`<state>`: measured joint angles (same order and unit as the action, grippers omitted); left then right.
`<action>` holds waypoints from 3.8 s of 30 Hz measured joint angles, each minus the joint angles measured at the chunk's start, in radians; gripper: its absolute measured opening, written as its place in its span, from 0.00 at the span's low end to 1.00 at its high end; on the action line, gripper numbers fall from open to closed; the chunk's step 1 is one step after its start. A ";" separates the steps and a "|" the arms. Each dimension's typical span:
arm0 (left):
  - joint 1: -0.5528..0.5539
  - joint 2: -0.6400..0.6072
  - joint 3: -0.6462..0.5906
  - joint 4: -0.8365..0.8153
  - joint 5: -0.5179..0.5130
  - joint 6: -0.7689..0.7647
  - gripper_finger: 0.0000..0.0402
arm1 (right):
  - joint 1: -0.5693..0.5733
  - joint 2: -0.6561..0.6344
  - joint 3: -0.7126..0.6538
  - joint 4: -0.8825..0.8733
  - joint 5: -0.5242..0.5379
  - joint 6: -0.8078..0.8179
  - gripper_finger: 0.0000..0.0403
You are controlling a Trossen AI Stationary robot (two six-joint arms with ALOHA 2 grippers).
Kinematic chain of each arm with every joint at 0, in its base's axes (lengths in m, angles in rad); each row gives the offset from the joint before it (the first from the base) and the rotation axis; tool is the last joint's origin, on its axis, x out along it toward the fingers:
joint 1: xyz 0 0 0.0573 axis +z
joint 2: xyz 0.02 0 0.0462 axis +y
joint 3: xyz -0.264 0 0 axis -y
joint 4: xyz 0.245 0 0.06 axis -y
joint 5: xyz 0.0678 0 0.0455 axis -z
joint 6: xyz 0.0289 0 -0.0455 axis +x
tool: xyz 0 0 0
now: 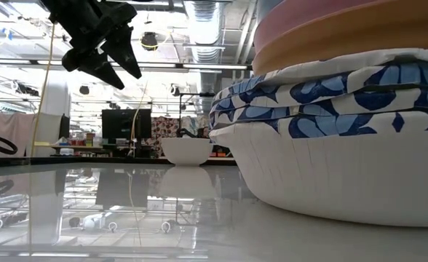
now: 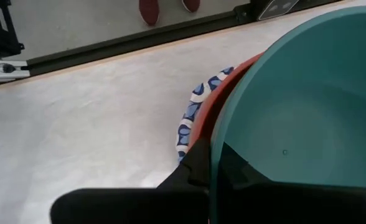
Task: Nest bowls inside each other
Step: Stack the green bowl on top of the orange bowl, then stack the white bowl on top of the green bowl
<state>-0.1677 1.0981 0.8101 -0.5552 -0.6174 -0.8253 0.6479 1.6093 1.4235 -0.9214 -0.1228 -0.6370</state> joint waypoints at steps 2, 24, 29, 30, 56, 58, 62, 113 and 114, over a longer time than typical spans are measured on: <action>0.000 0.000 0.000 0.000 0.000 0.000 0.70 | 0.000 0.000 0.000 -0.001 0.000 0.000 0.04; 0.000 0.000 0.000 0.000 0.000 -0.002 0.70 | 0.000 0.000 0.011 -0.003 0.026 0.179 0.24; 0.000 0.000 0.000 0.000 0.000 -0.003 0.70 | 0.000 -0.002 0.051 -0.028 0.026 0.227 0.31; 0.000 0.000 0.000 0.000 0.000 -0.003 0.70 | 0.000 -0.002 0.058 -0.036 0.026 0.230 0.32; 0.000 0.000 0.000 0.000 -0.038 -0.007 0.70 | 0.029 -0.123 0.064 -0.027 0.066 0.455 0.33; 0.000 0.000 0.000 -0.001 -0.038 -0.008 0.70 | 0.029 -0.128 0.064 -0.016 0.066 0.456 0.25; 0.000 0.000 0.000 -0.001 -0.038 -0.009 0.70 | 0.024 -0.122 0.064 -0.020 0.041 0.447 0.06; 0.000 0.000 0.000 0.000 0.055 -0.112 0.70 | -0.242 -0.118 0.166 -0.131 0.399 0.750 0.03; 0.000 0.000 0.000 0.000 0.055 -0.119 0.70 | -0.276 -0.118 0.170 -0.117 0.396 0.749 0.03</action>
<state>-0.1676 1.0981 0.8101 -0.5548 -0.5625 -0.9440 0.3719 1.4910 1.5939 -1.0382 0.2730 0.1121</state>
